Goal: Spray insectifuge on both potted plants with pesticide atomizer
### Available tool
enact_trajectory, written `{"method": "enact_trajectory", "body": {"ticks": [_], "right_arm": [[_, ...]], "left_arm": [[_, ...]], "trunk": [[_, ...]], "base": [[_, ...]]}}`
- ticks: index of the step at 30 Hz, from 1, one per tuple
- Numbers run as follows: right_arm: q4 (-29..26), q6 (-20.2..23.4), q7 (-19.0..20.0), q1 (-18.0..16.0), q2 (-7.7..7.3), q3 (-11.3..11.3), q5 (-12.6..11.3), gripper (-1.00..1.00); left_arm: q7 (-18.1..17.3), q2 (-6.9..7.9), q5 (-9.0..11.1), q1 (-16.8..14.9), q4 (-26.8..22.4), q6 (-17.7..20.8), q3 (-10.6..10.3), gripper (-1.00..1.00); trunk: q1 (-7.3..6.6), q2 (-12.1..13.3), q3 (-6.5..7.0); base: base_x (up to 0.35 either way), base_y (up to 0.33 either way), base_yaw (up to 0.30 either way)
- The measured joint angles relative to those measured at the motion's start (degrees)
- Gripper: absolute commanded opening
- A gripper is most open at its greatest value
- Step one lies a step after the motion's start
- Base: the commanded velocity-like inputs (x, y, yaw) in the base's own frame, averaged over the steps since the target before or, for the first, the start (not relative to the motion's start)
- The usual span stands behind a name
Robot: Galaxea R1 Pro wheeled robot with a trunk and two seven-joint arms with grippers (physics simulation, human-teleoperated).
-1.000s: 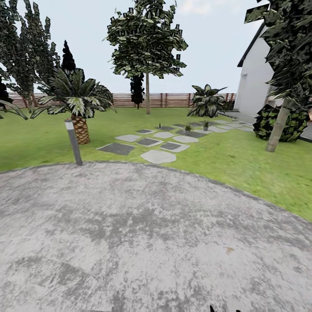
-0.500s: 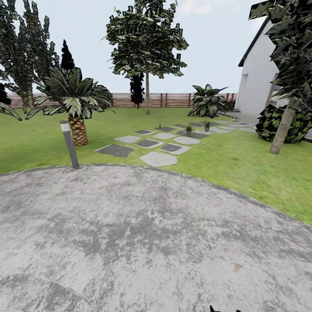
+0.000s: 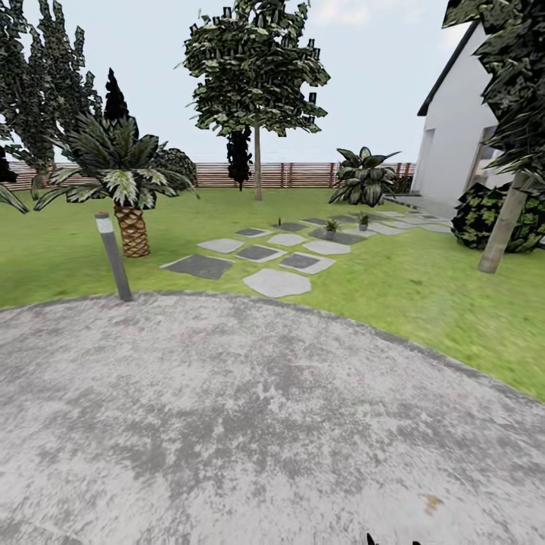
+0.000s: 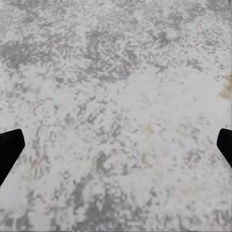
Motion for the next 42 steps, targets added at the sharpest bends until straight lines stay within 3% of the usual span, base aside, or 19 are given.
{"method": "enact_trajectory", "body": {"ticks": [42], "right_arm": [[0.0,0.0,0.0,0.0,0.08,0.0,0.0,1.0]], "left_arm": [[0.0,0.0,0.0,0.0,0.0,0.0,0.0,1.0]], "trunk": [[0.0,0.0,0.0]], "base": [[0.326,0.0,0.0]]}}
